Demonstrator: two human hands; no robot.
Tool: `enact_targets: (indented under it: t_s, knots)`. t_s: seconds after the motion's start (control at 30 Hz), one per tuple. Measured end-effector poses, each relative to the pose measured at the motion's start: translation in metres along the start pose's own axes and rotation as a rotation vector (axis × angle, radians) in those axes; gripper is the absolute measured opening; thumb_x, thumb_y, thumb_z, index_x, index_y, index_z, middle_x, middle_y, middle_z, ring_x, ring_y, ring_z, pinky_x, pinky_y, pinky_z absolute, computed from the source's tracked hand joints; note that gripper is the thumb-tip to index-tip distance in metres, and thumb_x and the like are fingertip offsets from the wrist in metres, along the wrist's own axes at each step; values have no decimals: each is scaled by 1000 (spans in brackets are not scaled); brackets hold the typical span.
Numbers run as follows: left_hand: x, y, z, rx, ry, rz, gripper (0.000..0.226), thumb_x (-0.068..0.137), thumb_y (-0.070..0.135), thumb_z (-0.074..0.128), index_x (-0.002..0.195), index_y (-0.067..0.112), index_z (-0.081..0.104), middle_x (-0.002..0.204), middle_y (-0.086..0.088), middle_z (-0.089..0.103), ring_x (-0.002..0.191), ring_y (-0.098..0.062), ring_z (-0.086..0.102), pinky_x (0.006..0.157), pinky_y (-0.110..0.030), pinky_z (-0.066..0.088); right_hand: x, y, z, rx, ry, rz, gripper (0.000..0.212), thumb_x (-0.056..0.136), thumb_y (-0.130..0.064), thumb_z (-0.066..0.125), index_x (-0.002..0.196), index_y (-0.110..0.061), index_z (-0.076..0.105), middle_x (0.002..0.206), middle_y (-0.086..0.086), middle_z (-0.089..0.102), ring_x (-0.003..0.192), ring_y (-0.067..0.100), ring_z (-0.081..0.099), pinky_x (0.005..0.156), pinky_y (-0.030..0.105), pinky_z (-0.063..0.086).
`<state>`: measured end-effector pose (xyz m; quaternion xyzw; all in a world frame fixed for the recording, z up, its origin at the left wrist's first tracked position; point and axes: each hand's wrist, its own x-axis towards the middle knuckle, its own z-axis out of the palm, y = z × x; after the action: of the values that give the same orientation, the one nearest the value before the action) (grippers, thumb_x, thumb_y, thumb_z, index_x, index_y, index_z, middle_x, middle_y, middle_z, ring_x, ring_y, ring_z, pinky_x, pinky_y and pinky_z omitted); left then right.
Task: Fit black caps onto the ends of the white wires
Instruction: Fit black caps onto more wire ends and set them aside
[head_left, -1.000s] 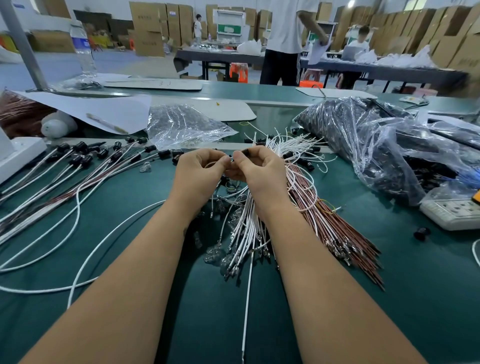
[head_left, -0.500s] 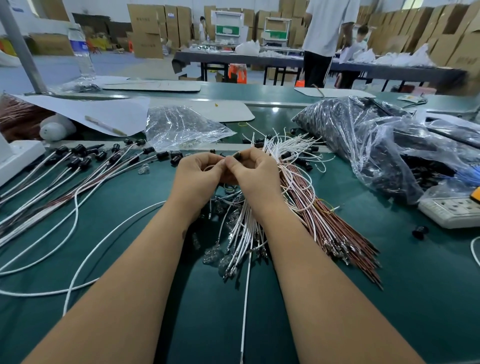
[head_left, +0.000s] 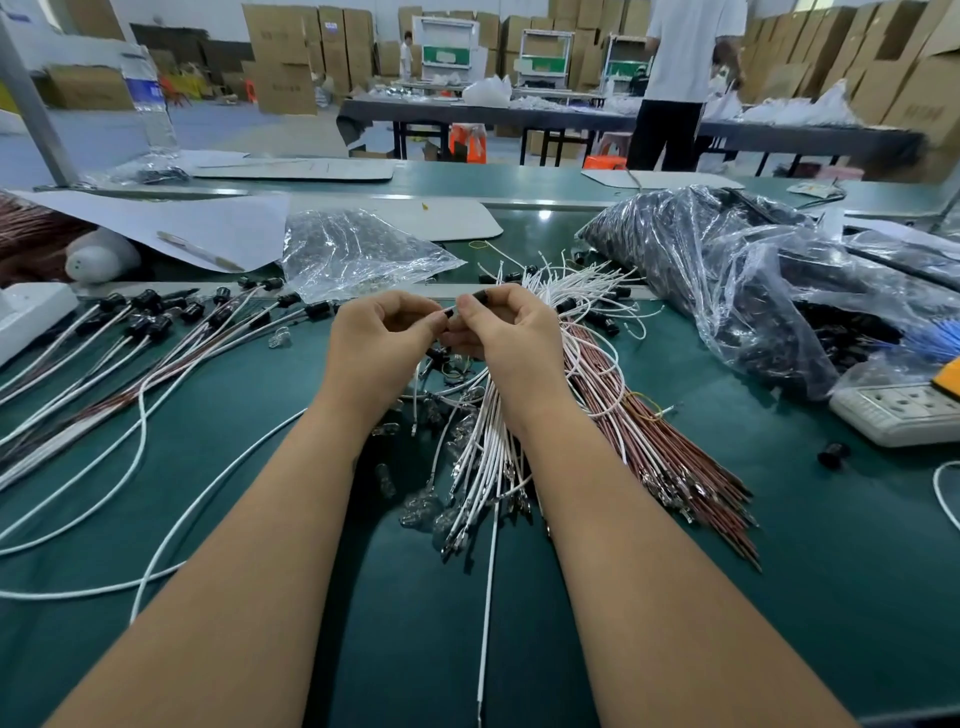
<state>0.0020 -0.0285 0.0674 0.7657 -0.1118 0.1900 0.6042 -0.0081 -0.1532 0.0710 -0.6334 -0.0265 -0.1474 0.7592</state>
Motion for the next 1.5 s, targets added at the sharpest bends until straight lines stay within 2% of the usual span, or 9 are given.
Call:
enact_targets:
  t_s: [0.1, 0.43, 0.83, 0.93, 1.1, 1.2, 1.3, 1.4, 1.5]
  knots:
    - [0, -1, -1, 59, 3, 42, 3, 85, 11, 71, 84, 14, 71, 74, 6, 69, 63, 4, 61, 65, -9, 49, 0, 0, 0, -2, -8, 1, 3, 90, -5, 64, 90, -4, 62, 71, 8, 68, 59, 17, 66, 58, 24, 55]
    - [-1, -1, 0, 33, -1, 88, 12, 86, 11, 70, 80, 22, 71, 72, 12, 69, 64, 5, 63, 63, -9, 49, 2, 3, 3, -107, -30, -11, 6, 88, -9, 67, 90, -5, 63, 78, 15, 70, 62, 22, 68, 61, 31, 55]
    - [-2, 0, 1, 49, -42, 136, 13, 89, 7, 64, 85, 17, 73, 76, -10, 71, 69, -15, 62, 67, -28, 52, 1, 3, 3, -139, -40, -28, 9, 88, -11, 69, 82, -11, 62, 72, 9, 69, 59, 19, 67, 60, 31, 55]
    - [-2, 1, 1, 49, -45, 146, 13, 90, 7, 63, 87, 14, 74, 78, -15, 71, 71, -31, 63, 71, -39, 52, 0, 1, 3, -136, -26, -51, 10, 88, -10, 69, 80, -10, 62, 71, 10, 68, 57, 17, 66, 59, 31, 56]
    - [-4, 2, 2, 44, -37, 169, 16, 90, 8, 64, 84, 20, 73, 76, -11, 71, 72, -33, 63, 67, -39, 51, -2, -1, 4, -147, 17, -84, 13, 86, -9, 70, 76, -11, 63, 79, 23, 68, 62, 22, 65, 68, 43, 58]
    - [-4, 3, 1, 46, -23, 160, 18, 89, 10, 65, 80, 25, 71, 74, -8, 71, 67, -27, 60, 67, -38, 51, -2, -2, 4, -131, 24, -82, 11, 86, -9, 70, 78, -9, 63, 75, 18, 68, 59, 17, 66, 61, 34, 58]
    - [-3, 0, 1, 56, -13, 134, 11, 89, 12, 67, 82, 19, 73, 75, -13, 70, 73, -34, 62, 68, -40, 51, -2, -4, 4, -77, 40, -74, 12, 87, -9, 70, 78, -9, 61, 72, 10, 66, 54, 13, 64, 53, 22, 52]
    - [-2, -1, 1, 65, -20, 126, 9, 89, 13, 67, 84, 15, 74, 75, -14, 70, 71, -34, 61, 67, -38, 51, -1, -3, 4, -70, 44, -74, 13, 86, -11, 71, 78, -11, 61, 73, 11, 67, 54, 14, 65, 52, 21, 50]
    - [-2, -2, 1, 70, -21, 115, 10, 89, 13, 66, 82, 19, 72, 75, -16, 69, 64, -19, 55, 62, -32, 48, -1, -2, 2, -58, 62, -73, 13, 85, -15, 73, 78, -12, 62, 72, 11, 68, 55, 14, 65, 53, 22, 50]
